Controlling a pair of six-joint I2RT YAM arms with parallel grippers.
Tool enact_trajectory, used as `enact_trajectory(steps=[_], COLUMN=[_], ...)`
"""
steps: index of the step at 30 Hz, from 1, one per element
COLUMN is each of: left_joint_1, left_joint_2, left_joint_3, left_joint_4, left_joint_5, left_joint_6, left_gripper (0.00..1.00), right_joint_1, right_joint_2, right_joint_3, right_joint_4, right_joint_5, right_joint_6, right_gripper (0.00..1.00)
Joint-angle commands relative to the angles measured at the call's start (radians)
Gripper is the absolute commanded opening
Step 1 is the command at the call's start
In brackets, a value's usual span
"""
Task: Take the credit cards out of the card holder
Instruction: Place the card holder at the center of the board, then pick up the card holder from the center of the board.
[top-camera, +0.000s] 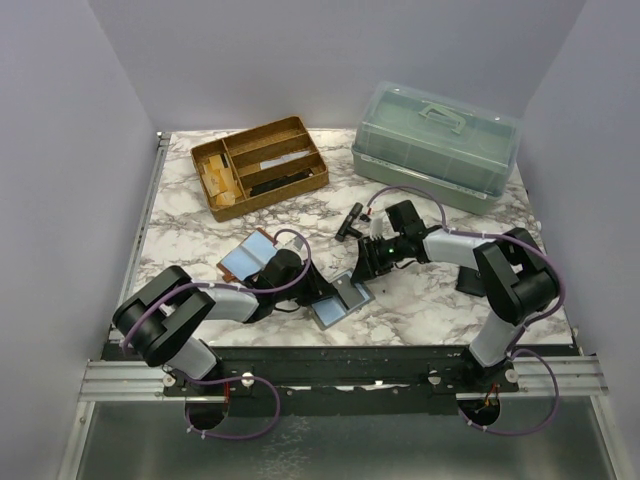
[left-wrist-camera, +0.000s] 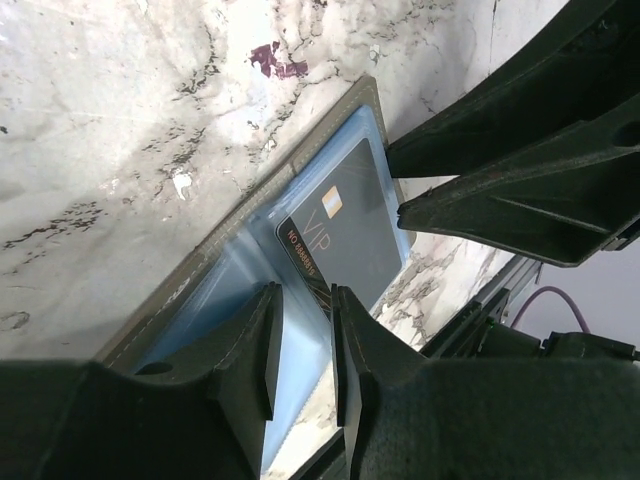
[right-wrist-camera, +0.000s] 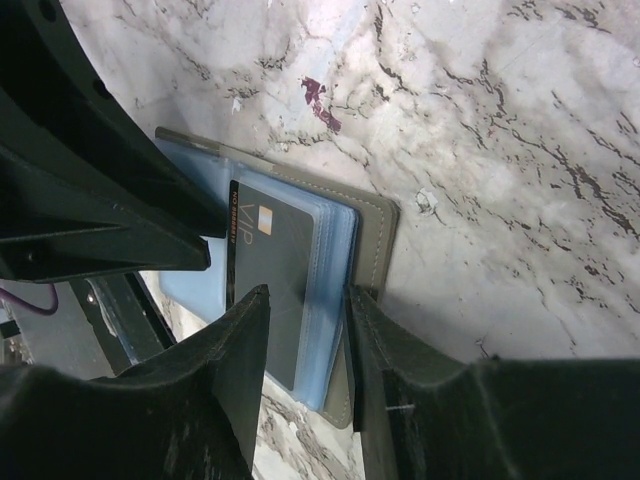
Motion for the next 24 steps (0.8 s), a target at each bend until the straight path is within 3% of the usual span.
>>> enact_trajectory(steps=[1, 14, 21, 24], left_joint_1=[-0.003, -0.002, -0.003, -0.001], left_joint_2=[0.035, 0.06, 0.053, 0.051], left_joint_3=[-0.023, -0.039, -0.045, -0.051], left_joint_4=[0.011, 0.043, 0.051, 0.054], left_joint_5=[-0.025, -0.021, -0.021, -0.021], left_joint_6=[-0.001, -0.006, -0.008, -0.011], left_gripper=[0.31, 0.26, 0.26, 0.26], right_joint_1=[0.01, 0.011, 0.011, 0.007], right_joint_2=[0.035, -0.022, -0.02, -0.049], right_joint_3=[0.033, 0.023, 0.039, 0.052], right_joint_4=[-0.041, -0.009, -0.03, -0.044], right_joint_5=[0.023, -0.165, -0.083, 0.099], right_joint_6=[-0.022, 0.004, -0.015, -0.058], right_gripper=[0.41, 0.31, 0.36, 0.42])
